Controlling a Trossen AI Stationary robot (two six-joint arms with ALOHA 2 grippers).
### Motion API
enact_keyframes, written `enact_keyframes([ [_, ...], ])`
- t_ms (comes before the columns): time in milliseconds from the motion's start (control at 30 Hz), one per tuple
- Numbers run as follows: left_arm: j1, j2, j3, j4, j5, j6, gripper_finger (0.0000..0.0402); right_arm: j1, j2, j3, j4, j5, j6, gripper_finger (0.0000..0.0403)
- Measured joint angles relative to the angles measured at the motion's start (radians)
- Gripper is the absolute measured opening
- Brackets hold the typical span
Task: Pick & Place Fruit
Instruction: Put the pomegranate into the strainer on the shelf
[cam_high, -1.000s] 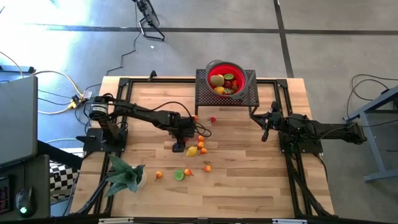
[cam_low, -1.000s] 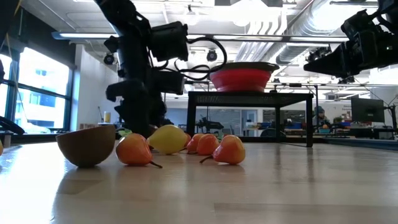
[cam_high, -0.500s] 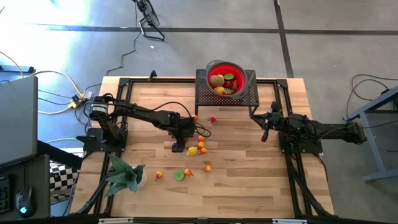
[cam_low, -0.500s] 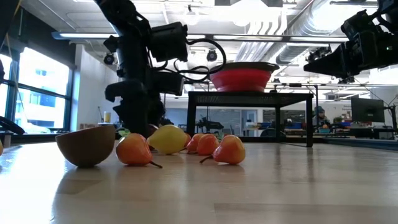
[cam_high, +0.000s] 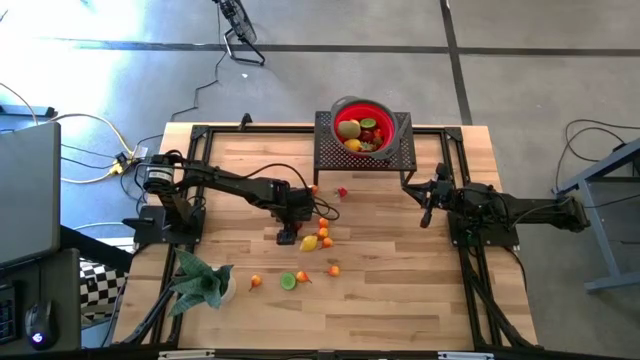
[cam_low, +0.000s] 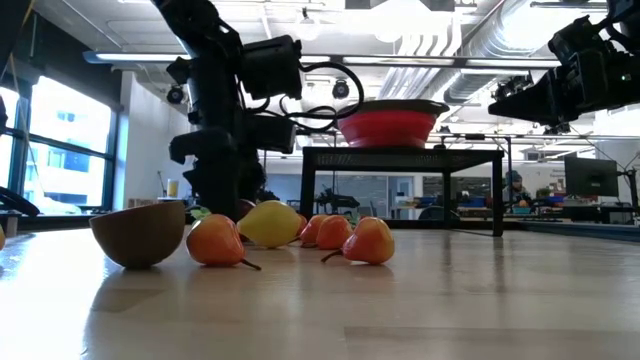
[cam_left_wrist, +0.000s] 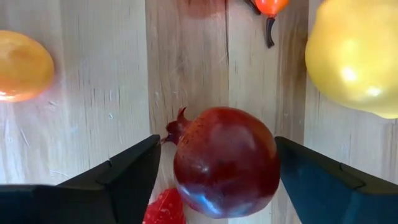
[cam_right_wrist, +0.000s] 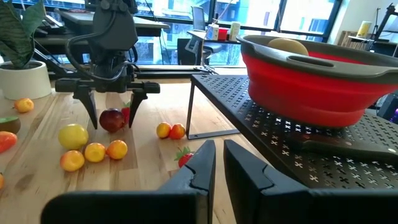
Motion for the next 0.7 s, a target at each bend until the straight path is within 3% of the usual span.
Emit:
enact_keyframes([
  [300, 0.0, 0.0, 0.0, 0.0, 0.001, 0.0, 0.0251, 0.0, 0.0, 0.0, 0.0, 0.0, 0.0, 0.0026],
  [700, 0.0, 0.0, 0.0, 0.016, 0.001, 0.001, 0.0243, 0.0, 0.0, 0.0, 0.0, 0.0, 0.0, 0.0026],
])
